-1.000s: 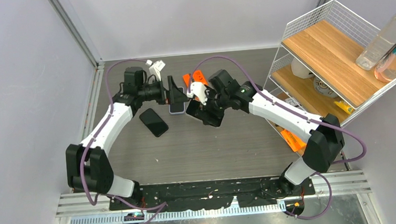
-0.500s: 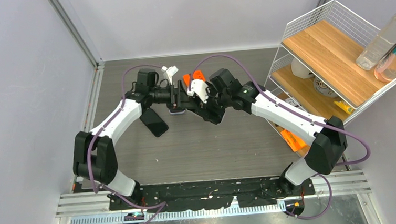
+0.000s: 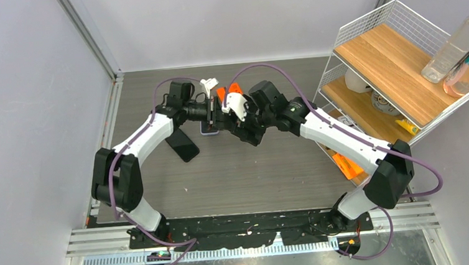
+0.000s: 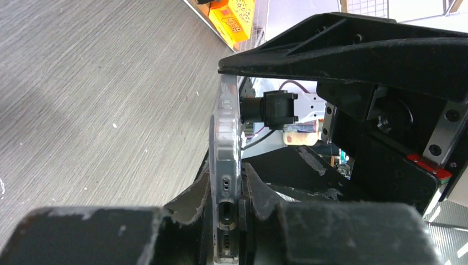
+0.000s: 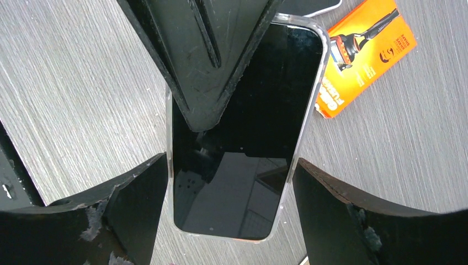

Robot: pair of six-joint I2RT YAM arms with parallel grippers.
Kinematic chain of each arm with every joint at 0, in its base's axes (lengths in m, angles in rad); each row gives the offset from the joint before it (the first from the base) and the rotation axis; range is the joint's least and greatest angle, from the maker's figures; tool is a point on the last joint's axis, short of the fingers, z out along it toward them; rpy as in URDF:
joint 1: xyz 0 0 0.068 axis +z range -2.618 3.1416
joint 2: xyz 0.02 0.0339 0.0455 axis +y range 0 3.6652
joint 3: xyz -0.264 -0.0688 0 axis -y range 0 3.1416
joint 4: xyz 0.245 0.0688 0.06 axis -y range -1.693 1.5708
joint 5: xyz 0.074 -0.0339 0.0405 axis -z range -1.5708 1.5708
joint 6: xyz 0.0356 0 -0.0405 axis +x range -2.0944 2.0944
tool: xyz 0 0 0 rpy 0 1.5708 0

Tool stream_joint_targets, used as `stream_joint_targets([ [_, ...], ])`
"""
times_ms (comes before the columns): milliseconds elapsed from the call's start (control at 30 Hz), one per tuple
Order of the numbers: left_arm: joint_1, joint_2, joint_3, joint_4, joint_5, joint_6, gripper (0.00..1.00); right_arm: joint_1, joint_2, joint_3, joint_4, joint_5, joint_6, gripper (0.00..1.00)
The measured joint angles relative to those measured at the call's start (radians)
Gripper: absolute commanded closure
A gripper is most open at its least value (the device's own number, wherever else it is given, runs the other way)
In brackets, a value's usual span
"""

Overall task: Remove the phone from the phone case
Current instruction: Pick up the phone at the center of the board.

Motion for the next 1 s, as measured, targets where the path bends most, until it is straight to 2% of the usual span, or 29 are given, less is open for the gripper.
stream_joint_targets([
  [67,0.0,0.001,0.0,-0.001,0.006,-0.005,1.0,0.001,-0.004,0.0,0.004,-0.001,0.001,0.85],
  [100,0.001,0.001,0.002,-0.003,0.009,-0.001,1.0,0.002,-0.005,0.0,0.003,0.001,0.001,0.69],
  [133,0.0,0.001,0.003,-0.006,0.01,0.002,1.0,0.003,-0.007,0.0,0.002,0.002,0.002,0.6],
  [167,0.0,0.0,0.004,-0.011,0.01,0.008,1.0,0.003,-0.008,0.0,0.001,0.001,0.002,0.43],
  [200,0.0,-0.001,0.005,-0.018,0.01,0.016,1.0,0.004,-0.009,0.0,0.0,0.002,0.002,0.34],
  [233,0.0,-0.004,0.008,-0.027,0.009,0.027,1.0,0.004,-0.01,0.0,-0.001,0.003,0.004,0.19],
  [300,0.0,-0.015,0.015,-0.06,0.002,0.056,1.0,0.006,-0.014,0.0,0.0,0.005,0.006,0.08],
  [400,0.0,-0.042,0.026,-0.113,-0.02,0.144,1.0,0.011,-0.029,0.003,-0.008,-0.003,0.01,0.02],
  [633,0.001,-0.15,0.03,-0.262,-0.085,0.396,1.0,0.01,-0.099,0.083,-0.079,-0.035,0.008,0.01],
  [833,0.001,-0.278,0.03,-0.357,-0.107,0.587,1.0,-0.008,-0.132,0.146,-0.136,-0.124,0.006,0.05],
  [1000,0.001,-0.464,-0.028,-0.339,-0.103,0.699,1.0,-0.029,-0.132,0.175,-0.192,-0.243,-0.017,0.12],
])
